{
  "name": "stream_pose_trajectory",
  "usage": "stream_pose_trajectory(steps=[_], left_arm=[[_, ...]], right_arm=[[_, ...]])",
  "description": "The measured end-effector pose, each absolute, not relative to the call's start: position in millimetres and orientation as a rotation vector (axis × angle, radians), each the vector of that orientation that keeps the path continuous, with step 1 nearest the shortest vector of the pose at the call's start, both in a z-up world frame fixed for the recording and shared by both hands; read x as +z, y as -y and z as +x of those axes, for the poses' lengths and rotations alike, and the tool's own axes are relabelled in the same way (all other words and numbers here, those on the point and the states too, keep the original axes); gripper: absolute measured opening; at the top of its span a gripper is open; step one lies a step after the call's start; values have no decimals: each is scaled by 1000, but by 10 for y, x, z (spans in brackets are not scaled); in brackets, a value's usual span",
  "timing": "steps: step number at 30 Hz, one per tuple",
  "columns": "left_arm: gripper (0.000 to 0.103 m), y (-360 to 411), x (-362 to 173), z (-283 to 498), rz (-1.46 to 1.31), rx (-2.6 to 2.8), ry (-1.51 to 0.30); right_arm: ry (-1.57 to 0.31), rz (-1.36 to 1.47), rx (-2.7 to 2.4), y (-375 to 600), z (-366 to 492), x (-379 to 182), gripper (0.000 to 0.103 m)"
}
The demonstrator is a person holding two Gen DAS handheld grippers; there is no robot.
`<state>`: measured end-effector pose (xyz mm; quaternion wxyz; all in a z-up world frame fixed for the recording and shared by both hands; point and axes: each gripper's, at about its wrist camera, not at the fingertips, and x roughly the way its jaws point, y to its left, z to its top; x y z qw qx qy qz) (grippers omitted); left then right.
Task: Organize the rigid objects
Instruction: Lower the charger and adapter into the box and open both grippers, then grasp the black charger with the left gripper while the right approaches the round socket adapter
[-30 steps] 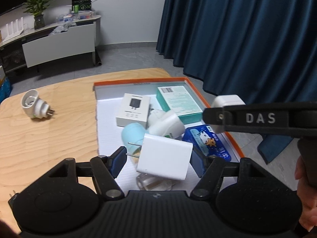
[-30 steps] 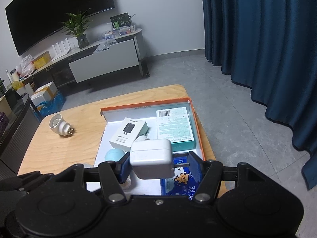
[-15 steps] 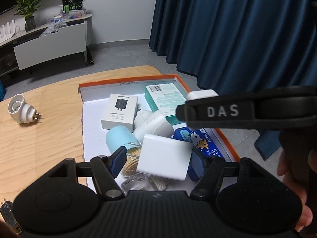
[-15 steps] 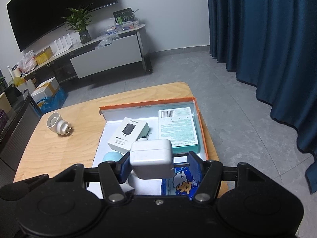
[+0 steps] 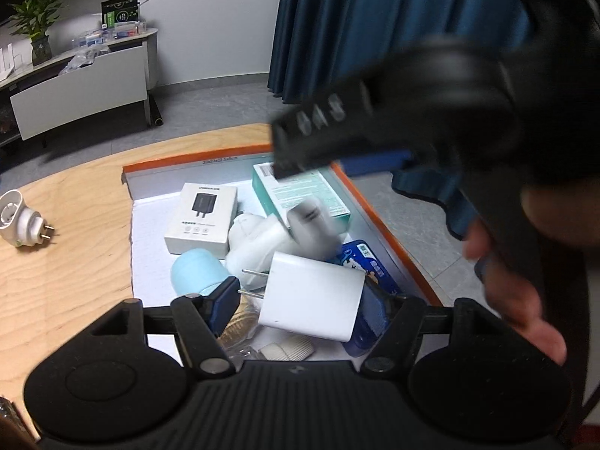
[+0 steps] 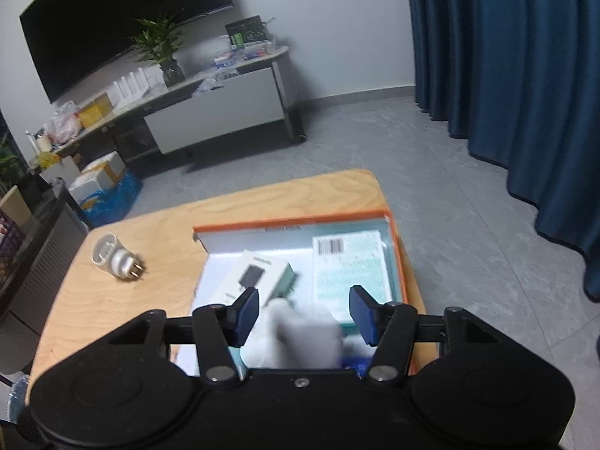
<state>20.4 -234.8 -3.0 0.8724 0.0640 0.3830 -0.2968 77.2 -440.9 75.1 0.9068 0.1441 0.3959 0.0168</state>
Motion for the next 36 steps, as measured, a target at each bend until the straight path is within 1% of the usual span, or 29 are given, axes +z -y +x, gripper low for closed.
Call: stream_pose_trajectory(steps=[1, 7, 8, 10, 16, 19, 23, 27, 36], left_arm=[[70, 2361, -34, 202, 137, -622, -801], [71, 2405, -61, 229, 122, -647, -810], [72, 2408, -60, 232, 114, -652, -812], [80, 2400, -39, 225, 97, -648, -799], [83, 2312, 74, 212, 79, -628, -773], [86, 2188, 126, 209, 77, -588, -764], [87, 1966, 159, 212, 74, -515, -759], [91, 1703, 180, 206, 64, -451, -754], [93, 1048, 163, 192, 10, -284, -750]], right_arm=[[-819, 295, 15, 4420, 792, 757, 70], [-761, 285, -33, 4485, 621, 871, 71], [-757, 283, -35, 4489, 585, 879, 72], [-755, 294, -32, 4509, 517, 883, 73], [-740, 302, -33, 4465, 380, 925, 73], [-734, 293, -27, 4395, 332, 960, 76], [-740, 284, -11, 4260, 291, 964, 77], [-752, 270, 17, 4078, 260, 942, 77], [-783, 241, 111, 3597, 303, 878, 77]])
